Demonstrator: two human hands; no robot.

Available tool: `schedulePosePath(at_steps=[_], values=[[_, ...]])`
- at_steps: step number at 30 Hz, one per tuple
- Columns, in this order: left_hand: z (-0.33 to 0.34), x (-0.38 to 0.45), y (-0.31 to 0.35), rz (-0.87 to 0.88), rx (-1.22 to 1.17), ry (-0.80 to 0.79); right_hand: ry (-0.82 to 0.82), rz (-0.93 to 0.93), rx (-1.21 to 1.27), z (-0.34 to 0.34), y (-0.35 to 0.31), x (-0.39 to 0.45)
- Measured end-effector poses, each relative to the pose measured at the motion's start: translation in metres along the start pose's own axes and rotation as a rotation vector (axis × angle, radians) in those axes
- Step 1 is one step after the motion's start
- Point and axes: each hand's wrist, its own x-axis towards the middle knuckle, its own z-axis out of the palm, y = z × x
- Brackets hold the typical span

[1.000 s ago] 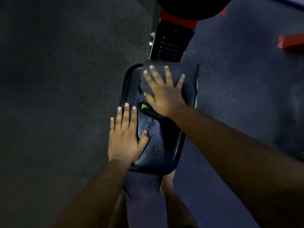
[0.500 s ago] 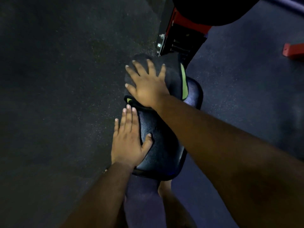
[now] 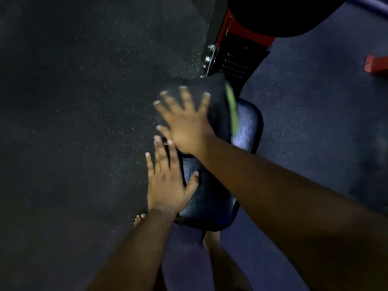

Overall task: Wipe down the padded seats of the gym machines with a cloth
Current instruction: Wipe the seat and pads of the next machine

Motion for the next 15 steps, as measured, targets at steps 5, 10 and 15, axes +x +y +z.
schedulePosePath(at_steps=[5, 10, 15], values=[[0.001, 0.002, -0.003, 0.029, -0.032, -0.012, 0.101, 0.056, 0.105, 0.007, 0.035, -0.036], [-0.002, 0.003, 0.0, 0.046, -0.083, -0.036, 0.021, 0.397, 0.205, 0.034, 0.052, -0.156], [-0.001, 0.001, -0.004, 0.053, -0.149, -0.006, 0.049, 0.217, 0.136, 0.013, 0.037, -0.056]])
